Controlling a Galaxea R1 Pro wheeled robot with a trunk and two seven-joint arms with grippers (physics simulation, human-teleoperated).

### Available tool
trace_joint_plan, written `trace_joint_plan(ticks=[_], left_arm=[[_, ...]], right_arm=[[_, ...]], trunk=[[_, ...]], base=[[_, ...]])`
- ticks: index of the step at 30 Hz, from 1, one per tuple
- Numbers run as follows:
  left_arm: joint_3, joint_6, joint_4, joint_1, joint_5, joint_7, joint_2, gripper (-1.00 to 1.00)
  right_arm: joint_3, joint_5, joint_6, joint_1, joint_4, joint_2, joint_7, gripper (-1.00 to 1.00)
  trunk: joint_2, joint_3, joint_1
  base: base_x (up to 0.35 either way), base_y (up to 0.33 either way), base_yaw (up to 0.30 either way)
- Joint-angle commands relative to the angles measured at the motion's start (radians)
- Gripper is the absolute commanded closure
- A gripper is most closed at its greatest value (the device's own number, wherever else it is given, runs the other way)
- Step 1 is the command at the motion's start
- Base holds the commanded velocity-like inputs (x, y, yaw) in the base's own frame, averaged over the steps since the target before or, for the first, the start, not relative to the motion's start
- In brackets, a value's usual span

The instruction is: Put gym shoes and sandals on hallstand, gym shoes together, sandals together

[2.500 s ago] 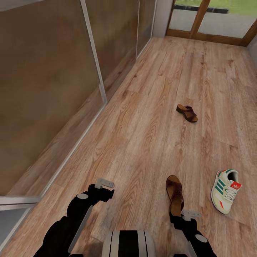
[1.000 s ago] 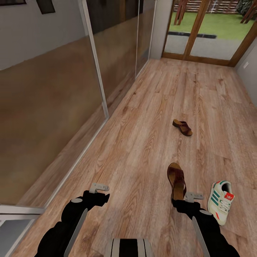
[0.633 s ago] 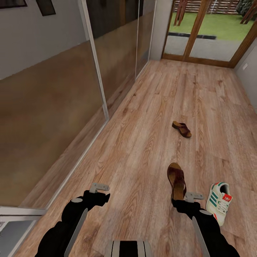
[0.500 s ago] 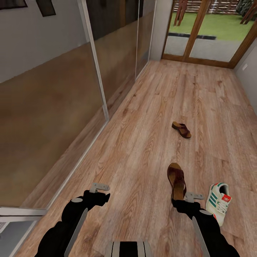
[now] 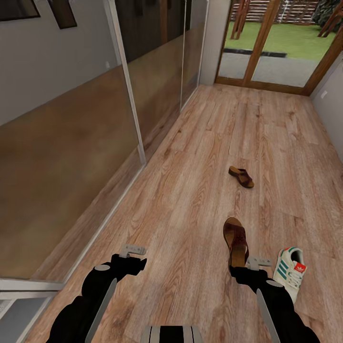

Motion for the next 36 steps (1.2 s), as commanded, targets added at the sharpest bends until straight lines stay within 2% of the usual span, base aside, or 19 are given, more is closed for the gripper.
trace_joint_plan(ticks=[1, 16, 23, 30, 36], left_arm=[[0.000, 0.005, -0.001, 0.000, 0.002, 0.000, 0.000, -1.00], [-0.004, 0.003, -0.002, 0.001, -0.001, -0.001, 0.001, -1.00], [-0.003, 0.002, -0.003, 0.006, 0.001, -0.002, -0.001, -1.00], [-0.005, 0.002, -0.003, 0.006, 0.002, -0.002, -0.002, -1.00], [-0.007, 0.002, -0.003, 0.006, 0.003, -0.002, -0.003, -1.00]], right_arm=[[0.000, -0.002, 0.006, 0.000, -0.001, 0.000, -0.002, 1.00], [0.002, 0.000, 0.007, 0.000, -0.001, 0.000, -0.002, 1.00], [0.002, 0.000, 0.007, 0.000, -0.001, 0.000, -0.002, 1.00], [0.002, 0.000, 0.007, 0.000, -0.001, 0.000, -0.002, 1.00], [0.002, -0.001, 0.007, 0.000, -0.001, 0.000, -0.002, 1.00]], trunk=[[0.000, 0.001, 0.000], [0.000, 0.024, 0.000], [0.000, 0.026, 0.000], [0.000, 0.026, 0.000], [0.000, 0.026, 0.000]], base=[[0.000, 0.000, 0.000], [0.000, 0.000, 0.000], [-0.047, -0.104, 0.012], [-0.223, -0.204, 0.206], [-0.318, -0.042, 0.276]])
